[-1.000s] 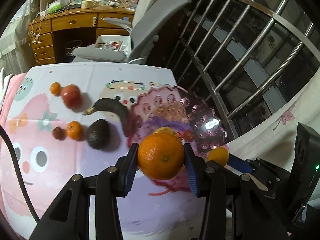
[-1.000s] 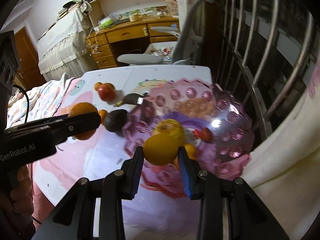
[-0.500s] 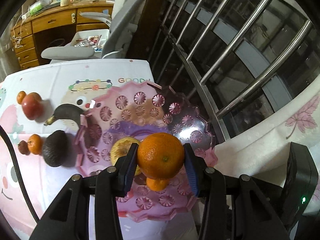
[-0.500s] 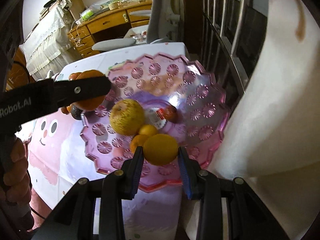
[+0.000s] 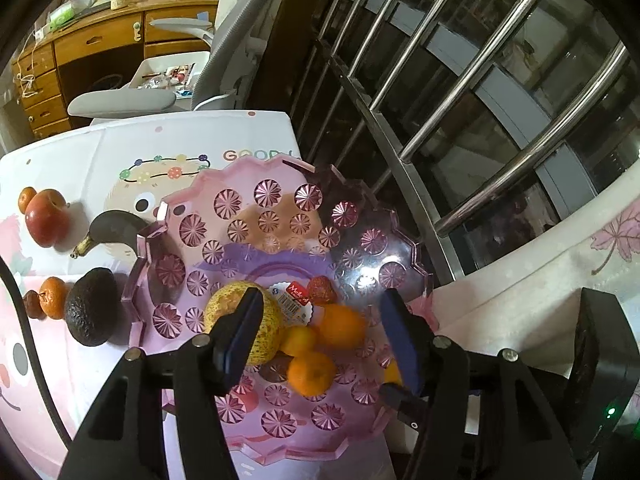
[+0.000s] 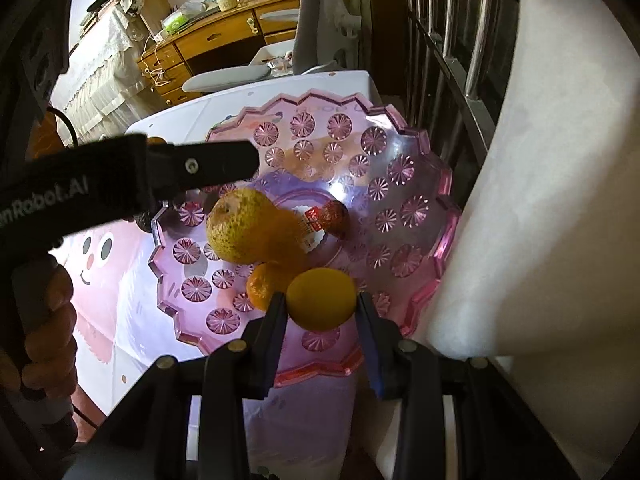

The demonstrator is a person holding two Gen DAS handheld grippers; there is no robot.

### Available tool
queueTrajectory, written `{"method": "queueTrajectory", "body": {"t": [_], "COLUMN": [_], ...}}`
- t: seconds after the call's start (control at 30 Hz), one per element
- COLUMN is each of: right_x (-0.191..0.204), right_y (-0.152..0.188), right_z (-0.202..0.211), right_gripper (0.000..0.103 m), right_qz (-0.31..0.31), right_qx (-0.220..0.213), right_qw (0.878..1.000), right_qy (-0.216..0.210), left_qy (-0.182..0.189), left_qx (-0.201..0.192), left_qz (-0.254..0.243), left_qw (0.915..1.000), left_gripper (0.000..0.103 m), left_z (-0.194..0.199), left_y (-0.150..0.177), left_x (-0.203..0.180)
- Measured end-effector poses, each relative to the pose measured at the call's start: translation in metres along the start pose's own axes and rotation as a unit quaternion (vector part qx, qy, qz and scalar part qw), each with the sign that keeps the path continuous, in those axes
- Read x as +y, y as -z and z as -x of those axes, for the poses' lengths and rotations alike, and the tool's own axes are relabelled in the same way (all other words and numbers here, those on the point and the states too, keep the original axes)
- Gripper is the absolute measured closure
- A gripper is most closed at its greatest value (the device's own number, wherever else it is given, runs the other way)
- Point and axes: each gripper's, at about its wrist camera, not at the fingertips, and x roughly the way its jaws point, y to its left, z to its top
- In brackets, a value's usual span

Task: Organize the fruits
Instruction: 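Open the left tool over the bowl while the right tool releases the mandarin into it, then move both tools back over the fruits on the cloth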

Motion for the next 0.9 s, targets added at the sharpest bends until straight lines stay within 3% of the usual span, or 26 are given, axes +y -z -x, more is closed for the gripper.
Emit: {"method": "queueTrajectory", "body": {"t": [0.13, 0.5, 0.9], "right_x": [0.002, 0.011, 0.031], "right_y": [0.001, 0.007, 0.018], "right_z": [0.000, -0.003, -0.010], "right_gripper": [0.056, 0.055, 0.055], "right_qz": [-0.001, -0.022, -0.080], "right_qx": [0.001, 0.014, 0.031], "right_qw": [1.000, 0.999, 0.995], "right_qy": [-0.007, -0.021, -0.058], "left_qy": [-0.002, -0.016, -0.045], "left_qx": [-0.004, -0.022, -0.019], "left_qz": [0.012, 0.047, 0.090], "left_qw": [0.9999, 0.9985, 0.9947], "left_gripper": [0.042, 0.039, 0.038], "left_z": [0.006, 0.036, 0.085], "left_y": [0.001, 0.014, 0.060], "left_x": [0.007, 0.033, 0.091]}}
